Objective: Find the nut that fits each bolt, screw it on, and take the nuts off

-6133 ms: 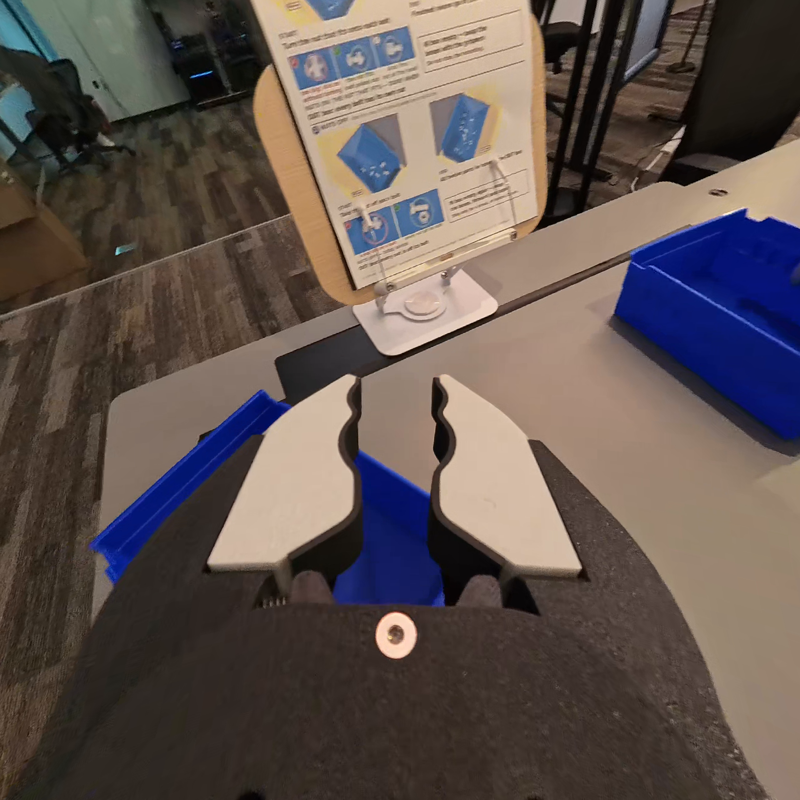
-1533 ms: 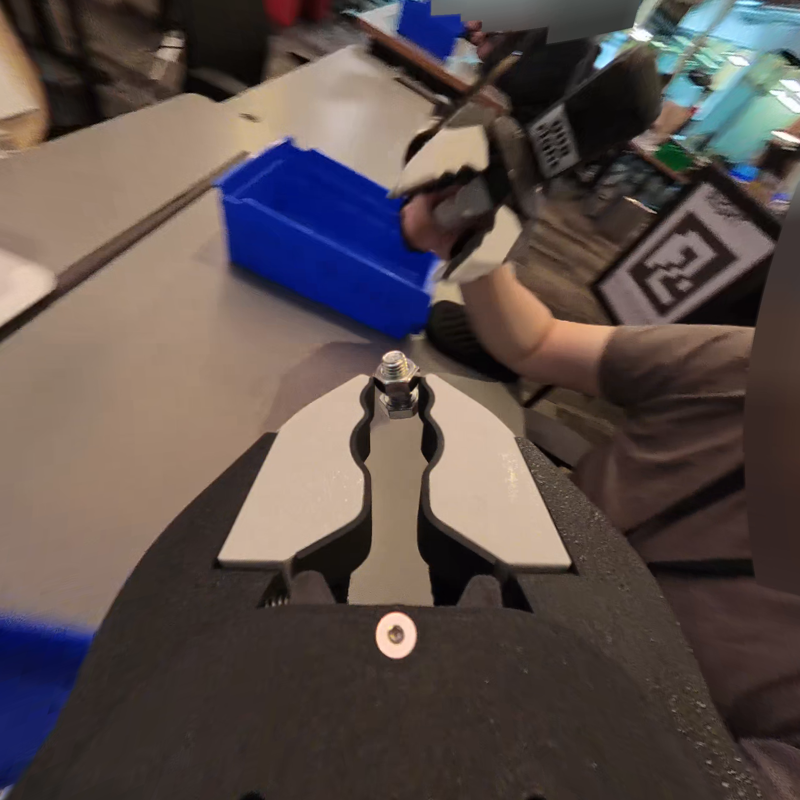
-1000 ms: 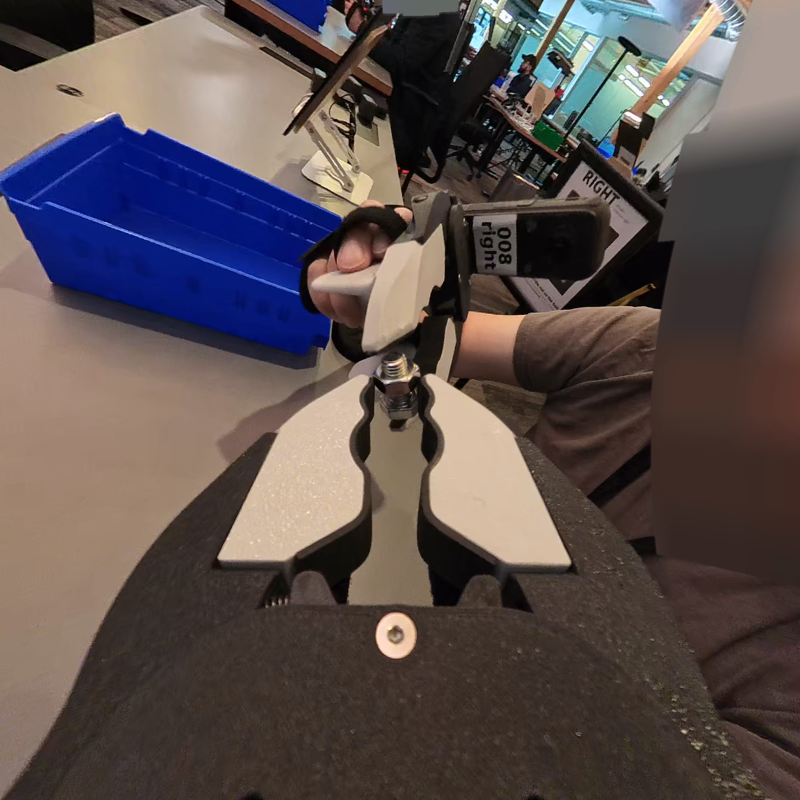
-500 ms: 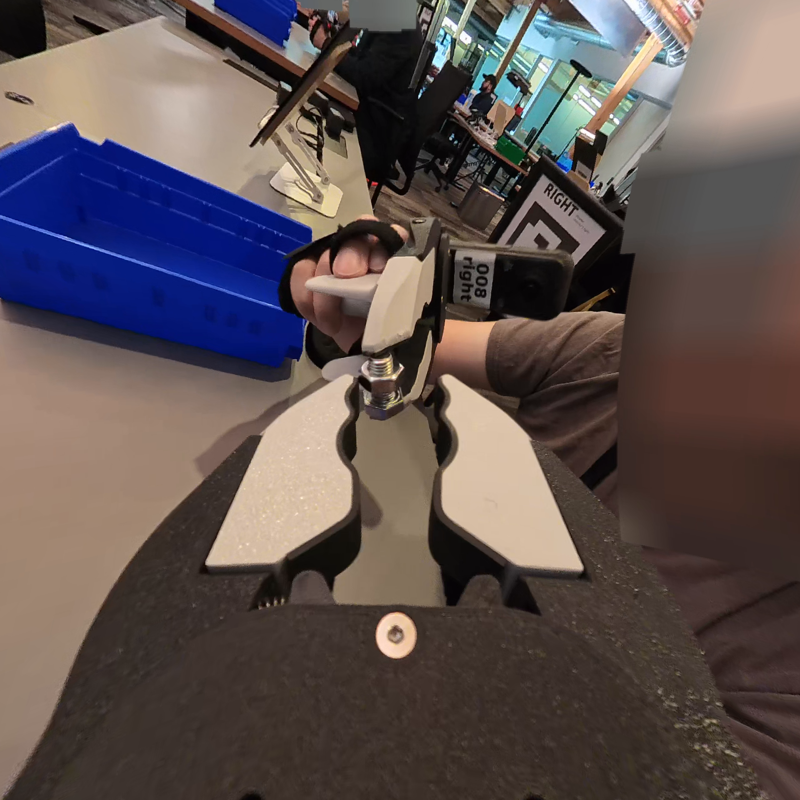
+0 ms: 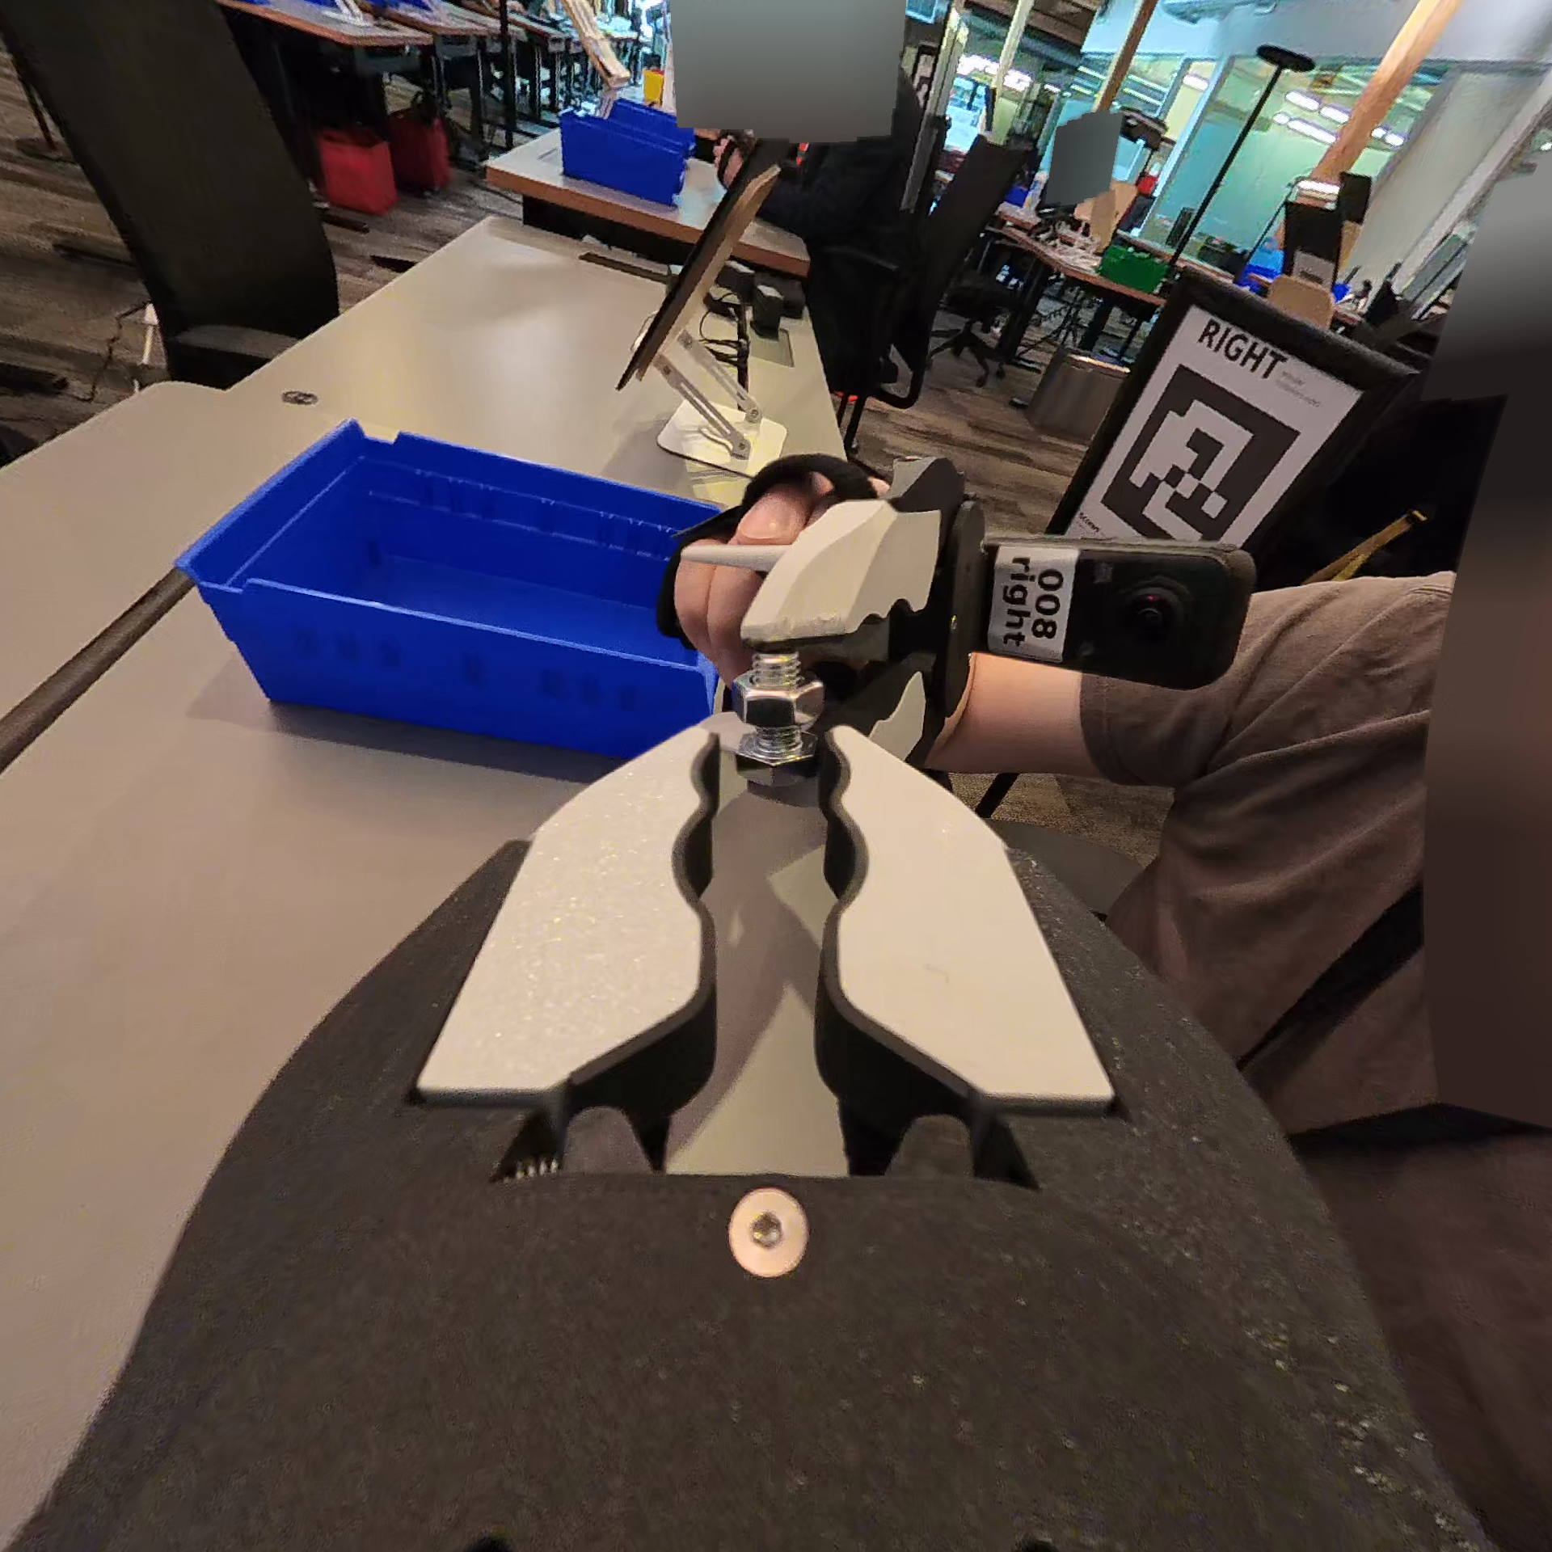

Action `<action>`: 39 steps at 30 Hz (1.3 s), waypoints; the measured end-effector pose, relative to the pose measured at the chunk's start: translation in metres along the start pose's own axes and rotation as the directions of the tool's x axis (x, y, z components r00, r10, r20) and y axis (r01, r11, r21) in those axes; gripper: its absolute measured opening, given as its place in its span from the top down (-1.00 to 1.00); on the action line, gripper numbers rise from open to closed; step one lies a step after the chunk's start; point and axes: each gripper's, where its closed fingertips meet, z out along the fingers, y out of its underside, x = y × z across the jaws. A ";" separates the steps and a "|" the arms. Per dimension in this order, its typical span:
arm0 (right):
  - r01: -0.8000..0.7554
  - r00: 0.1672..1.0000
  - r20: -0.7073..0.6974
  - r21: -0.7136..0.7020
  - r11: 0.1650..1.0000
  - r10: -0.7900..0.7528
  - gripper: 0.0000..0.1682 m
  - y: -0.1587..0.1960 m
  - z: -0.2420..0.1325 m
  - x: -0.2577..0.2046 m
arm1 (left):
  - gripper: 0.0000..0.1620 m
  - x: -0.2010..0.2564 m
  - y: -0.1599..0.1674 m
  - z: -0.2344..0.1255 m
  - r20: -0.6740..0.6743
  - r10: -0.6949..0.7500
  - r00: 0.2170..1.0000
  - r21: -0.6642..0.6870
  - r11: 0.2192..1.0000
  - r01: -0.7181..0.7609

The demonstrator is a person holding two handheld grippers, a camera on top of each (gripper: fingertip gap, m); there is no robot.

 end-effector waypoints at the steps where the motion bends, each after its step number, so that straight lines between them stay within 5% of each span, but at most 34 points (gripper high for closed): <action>1: 0.005 1.000 -0.014 -0.007 1.000 -0.005 0.67 0.001 0.000 0.002 | 0.75 0.000 -0.002 0.001 0.000 0.004 1.000 0.013 1.000 -0.004; 15: -0.092 0.996 -0.003 -0.002 0.996 0.092 0.58 0.007 -0.001 0.014 | 0.79 -0.011 -0.014 -0.007 0.105 0.073 0.992 0.078 0.994 -0.081; 20: -0.205 0.969 0.144 0.007 0.979 0.202 0.61 0.008 -0.005 0.011 | 0.79 -0.013 -0.021 -0.014 0.115 0.071 0.991 0.128 0.988 -0.085; 23: -0.487 0.855 0.214 0.014 0.873 0.473 0.69 0.008 -0.007 0.024 | 0.79 -0.013 -0.021 -0.012 0.143 0.105 0.984 0.113 0.986 -0.121; 26: -0.749 0.637 0.289 0.010 0.663 0.715 0.76 0.007 -0.008 0.037 | 0.79 -0.013 -0.019 -0.007 0.172 0.146 0.974 0.092 0.982 -0.163; 32: -0.939 0.271 0.426 -0.082 0.335 0.863 0.88 0.003 -0.007 0.037 | 0.79 -0.006 -0.017 0.002 0.173 0.201 0.964 0.068 0.974 -0.215; 39: -0.950 0.206 0.469 -0.116 0.291 0.859 0.87 -0.001 -0.007 0.032 | 0.79 -0.002 -0.017 0.004 0.168 0.228 0.959 0.059 0.969 -0.241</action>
